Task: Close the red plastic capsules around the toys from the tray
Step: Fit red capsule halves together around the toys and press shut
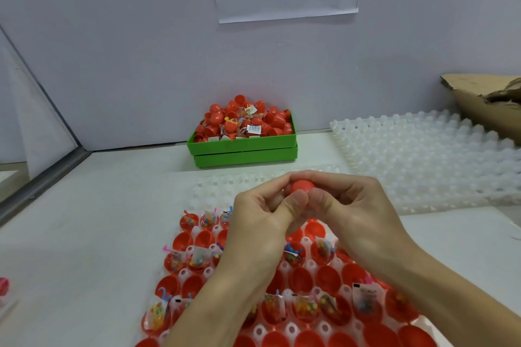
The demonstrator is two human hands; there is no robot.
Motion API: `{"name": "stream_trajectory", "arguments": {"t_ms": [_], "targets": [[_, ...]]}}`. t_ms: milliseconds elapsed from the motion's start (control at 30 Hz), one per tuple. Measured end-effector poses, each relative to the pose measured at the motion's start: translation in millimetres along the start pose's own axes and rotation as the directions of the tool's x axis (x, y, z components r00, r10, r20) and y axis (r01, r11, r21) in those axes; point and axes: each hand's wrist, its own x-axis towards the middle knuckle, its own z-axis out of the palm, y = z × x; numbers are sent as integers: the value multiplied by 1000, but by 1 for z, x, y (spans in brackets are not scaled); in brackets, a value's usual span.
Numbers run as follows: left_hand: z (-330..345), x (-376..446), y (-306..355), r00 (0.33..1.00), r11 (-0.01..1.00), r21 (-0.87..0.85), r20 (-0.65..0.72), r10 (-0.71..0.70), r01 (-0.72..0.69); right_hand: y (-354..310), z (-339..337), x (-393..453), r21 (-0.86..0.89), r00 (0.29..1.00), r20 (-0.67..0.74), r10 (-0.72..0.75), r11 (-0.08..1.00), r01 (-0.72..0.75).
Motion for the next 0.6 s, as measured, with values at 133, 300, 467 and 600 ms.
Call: {"name": "stream_trajectory", "arguments": {"t_ms": [133, 300, 467, 600], "targets": [[-3, 4, 4, 995, 980, -174, 3, -98, 97, -6, -1, -1, 0, 997, 78, 22, 1000, -22], [-2, 3, 3, 993, 969, -217, 21, -112, 114, -8, 4, -3, -80, 997, 37, -64, 995, 67], [0, 2, -3, 997, 980, -181, -5, -79, 77, -6, 5, -3, -127, 993, 32, -114, 985, 118], [-2, 4, -1, 992, 971, -208, 0, -123, 120, -6, 7, -2, -105, 996, 19, -85, 991, 86]]}}
